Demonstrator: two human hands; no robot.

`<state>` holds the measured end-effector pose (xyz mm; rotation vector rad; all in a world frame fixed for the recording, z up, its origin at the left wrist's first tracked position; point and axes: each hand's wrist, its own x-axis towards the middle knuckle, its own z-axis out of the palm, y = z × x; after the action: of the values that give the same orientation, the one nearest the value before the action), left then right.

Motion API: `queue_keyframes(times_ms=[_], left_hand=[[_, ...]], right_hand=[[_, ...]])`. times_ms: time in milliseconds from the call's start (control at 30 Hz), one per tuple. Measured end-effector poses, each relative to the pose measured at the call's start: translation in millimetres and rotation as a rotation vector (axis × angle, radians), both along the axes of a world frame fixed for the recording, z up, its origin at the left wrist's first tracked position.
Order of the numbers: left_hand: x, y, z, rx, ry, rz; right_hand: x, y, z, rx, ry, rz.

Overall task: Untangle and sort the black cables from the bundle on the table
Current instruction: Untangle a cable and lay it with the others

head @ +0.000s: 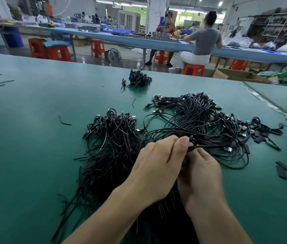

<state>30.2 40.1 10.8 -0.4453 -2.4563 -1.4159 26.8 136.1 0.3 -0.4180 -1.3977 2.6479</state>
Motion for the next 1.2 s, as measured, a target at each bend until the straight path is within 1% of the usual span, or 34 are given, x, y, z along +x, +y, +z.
queue_keyframes(times_ms=[67,200,300,400,533,667,733,800,867,967,1033,1133,1200], left_hand=[[-3,-2,-2,0.061,-0.027,0.022],[-10,-9,-3,0.164,-0.059,0.103],[-14,-13,-4,0.221,-0.058,0.095],[-17,-14,-5,0.244,-0.052,0.080],[-19,-15,-8,0.207,-0.011,0.132],[-19,-19,-10,0.183,0.002,0.138],[-20,-21,-10,0.173,-0.051,0.086],[-23,-23,-9,0.159,-0.142,0.011],[-25,-27,-9,0.102,-0.203,-0.044],[-23,-31,-7,-0.057,-0.201,-0.069],[-18,-32,-3,-0.114,-0.215,-0.099],[-12,-30,4,-0.189,-0.289,-0.163],[-11,-28,4,-0.292,-0.300,-0.181]], right_hand=[[3,-5,-1,0.129,0.090,0.042],[3,-3,-3,0.545,0.241,-0.002],[5,-2,0,0.817,0.362,0.083],[5,2,2,0.982,0.399,0.107],[9,4,2,1.163,0.456,-0.004],[9,5,2,1.375,0.632,-0.107],[8,10,2,1.465,0.720,-0.116],[7,15,2,1.509,0.753,-0.113],[5,18,4,1.467,0.745,-0.067],[3,22,8,1.365,0.659,0.088],[2,28,9,1.306,0.571,0.179],[2,35,10,1.270,0.533,0.219],[2,36,11,1.267,0.542,0.224]])
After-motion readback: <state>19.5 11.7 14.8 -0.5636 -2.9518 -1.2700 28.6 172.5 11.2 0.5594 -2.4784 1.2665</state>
